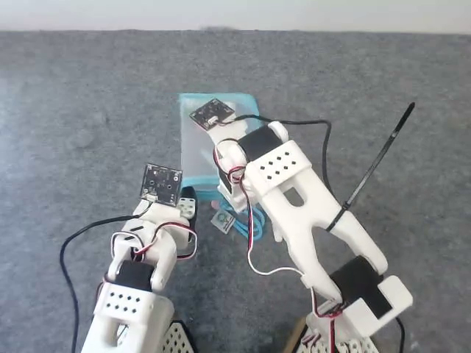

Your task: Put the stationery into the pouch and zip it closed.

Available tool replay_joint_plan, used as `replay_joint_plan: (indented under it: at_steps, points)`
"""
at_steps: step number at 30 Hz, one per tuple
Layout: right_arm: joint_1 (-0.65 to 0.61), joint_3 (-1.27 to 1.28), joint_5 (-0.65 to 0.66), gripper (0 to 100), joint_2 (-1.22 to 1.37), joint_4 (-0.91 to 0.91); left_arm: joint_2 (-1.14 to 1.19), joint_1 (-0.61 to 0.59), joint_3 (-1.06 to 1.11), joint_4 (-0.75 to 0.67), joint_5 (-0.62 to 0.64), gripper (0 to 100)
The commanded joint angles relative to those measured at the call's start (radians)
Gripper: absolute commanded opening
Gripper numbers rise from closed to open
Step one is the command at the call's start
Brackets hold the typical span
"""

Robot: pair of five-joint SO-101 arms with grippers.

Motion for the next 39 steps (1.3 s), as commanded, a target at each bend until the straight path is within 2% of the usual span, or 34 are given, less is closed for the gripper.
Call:
replay_joint_plan:
  at_steps: [1, 7, 20, 29, 34, 39]
  points:
    - [0.004, -0.055, 0.015, 0.8, -0.105, 0.070, -0.018, 0.002, -0.018, -0.020, 0.000, 1]
    - [0.004, -0.055, 0.083, 0.8, -0.208, 0.154, -0.018, 0.002, -0.019, -0.020, 0.000, 1]
    - [-0.002, -0.052, 0.077, 0.7, -0.372, 0.236, -0.018, 0.002, -0.019, -0.021, 0.002, 1]
    - [-0.213, 0.064, 0.084, 0.7, -0.340, 0.165, -0.014, 0.002, -0.018, -0.044, 0.002, 1]
    - [-0.179, 0.072, 0.083, 0.7, -0.242, 0.125, -0.014, 0.002, -0.018, -0.043, 0.002, 1]
    - [-0.021, 0.052, 0.035, 0.7, -0.145, 0.128, -0.014, 0.002, -0.018, -0.043, 0.002, 1]
